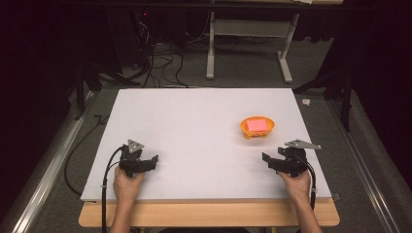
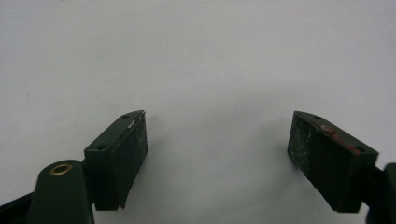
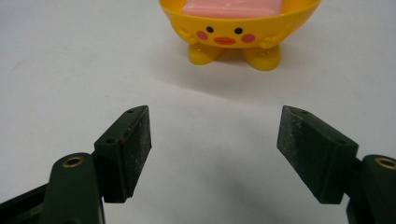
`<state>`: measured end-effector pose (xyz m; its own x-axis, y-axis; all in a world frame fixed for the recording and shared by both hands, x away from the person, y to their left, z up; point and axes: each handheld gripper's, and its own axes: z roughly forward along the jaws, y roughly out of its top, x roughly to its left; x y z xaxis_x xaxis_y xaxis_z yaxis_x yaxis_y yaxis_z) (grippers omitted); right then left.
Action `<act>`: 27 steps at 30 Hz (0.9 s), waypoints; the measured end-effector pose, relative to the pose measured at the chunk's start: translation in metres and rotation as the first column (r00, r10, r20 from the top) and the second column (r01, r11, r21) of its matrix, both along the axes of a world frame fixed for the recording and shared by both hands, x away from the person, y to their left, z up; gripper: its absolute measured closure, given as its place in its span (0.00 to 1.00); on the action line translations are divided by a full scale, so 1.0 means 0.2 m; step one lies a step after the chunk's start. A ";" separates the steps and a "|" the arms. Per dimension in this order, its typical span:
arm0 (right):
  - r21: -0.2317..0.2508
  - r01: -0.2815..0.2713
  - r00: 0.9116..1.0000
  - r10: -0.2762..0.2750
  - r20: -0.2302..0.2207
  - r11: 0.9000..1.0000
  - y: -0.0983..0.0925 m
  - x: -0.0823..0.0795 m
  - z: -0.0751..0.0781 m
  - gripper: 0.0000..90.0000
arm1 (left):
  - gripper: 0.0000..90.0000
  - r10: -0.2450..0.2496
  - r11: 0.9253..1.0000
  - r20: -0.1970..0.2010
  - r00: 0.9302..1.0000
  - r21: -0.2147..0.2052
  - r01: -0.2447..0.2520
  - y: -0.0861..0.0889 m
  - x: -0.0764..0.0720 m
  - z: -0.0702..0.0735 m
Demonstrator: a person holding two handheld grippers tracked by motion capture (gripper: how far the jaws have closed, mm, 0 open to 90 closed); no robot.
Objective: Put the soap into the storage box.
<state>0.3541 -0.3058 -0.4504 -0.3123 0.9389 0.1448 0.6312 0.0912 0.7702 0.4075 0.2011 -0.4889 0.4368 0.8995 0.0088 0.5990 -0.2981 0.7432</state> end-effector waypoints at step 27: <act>-0.043 0.065 0.998 -0.066 -0.021 0.997 -0.03 0.05 -0.11 0.30 | 0.23 -0.002 1.000 -0.003 1.000 0.000 0.002 0.00 0.00 0.00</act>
